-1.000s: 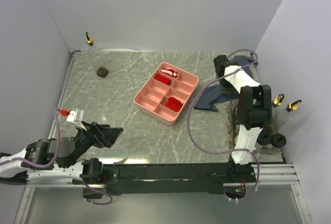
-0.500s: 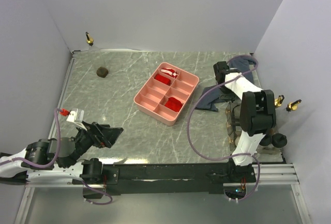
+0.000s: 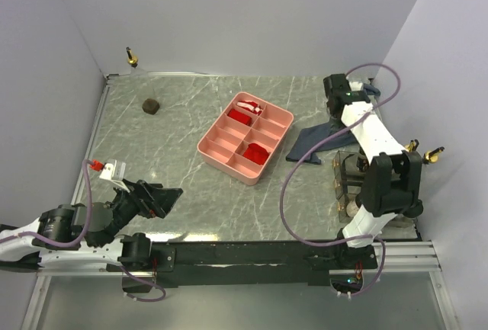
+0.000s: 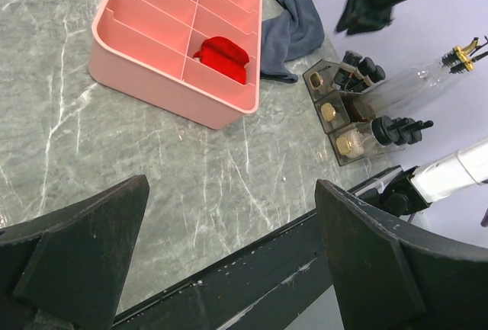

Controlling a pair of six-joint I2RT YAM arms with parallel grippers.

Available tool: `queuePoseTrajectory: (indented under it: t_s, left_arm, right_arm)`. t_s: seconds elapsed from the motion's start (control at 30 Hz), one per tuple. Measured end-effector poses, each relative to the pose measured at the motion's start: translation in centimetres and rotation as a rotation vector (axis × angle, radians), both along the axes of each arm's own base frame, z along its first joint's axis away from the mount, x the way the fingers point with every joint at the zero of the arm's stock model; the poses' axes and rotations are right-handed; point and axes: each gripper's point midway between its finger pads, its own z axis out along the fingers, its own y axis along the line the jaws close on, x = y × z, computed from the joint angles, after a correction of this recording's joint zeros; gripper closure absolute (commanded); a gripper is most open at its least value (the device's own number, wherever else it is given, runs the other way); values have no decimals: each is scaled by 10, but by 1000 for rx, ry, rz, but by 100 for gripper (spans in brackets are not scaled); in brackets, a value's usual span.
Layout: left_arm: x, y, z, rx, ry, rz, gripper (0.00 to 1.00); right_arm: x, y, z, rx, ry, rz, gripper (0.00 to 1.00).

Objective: Organize the condiment bottles
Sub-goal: Adjust the bottle in the storage box.

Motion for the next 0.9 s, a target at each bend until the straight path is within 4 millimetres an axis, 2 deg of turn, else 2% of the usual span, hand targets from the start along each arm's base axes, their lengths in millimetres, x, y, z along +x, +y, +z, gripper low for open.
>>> queuePoseTrajectory:
  t_s: [0.13,0.23,0.4,0.6,0.9]
  left_arm:
    - [0,0,0,1,0,0,3]
    - [0,0,0,0,0,0,3]
    - [0,4,2,-20,0,-1,3]
    - [0,7,3,-38,-1,-1,3]
    - [0,7,3,-37,-1,-1,3]
  right_arm:
    - [11,-12,44,-36,-116,-40,67]
    - [13,-25,54,-59,-132,-79,65]
    - [8,-41,40,-62,-70,-118,63]
    - [2,-50,30,-55,-29,-137,54]
    - [-10,-65,18,-38,17,-170,55]
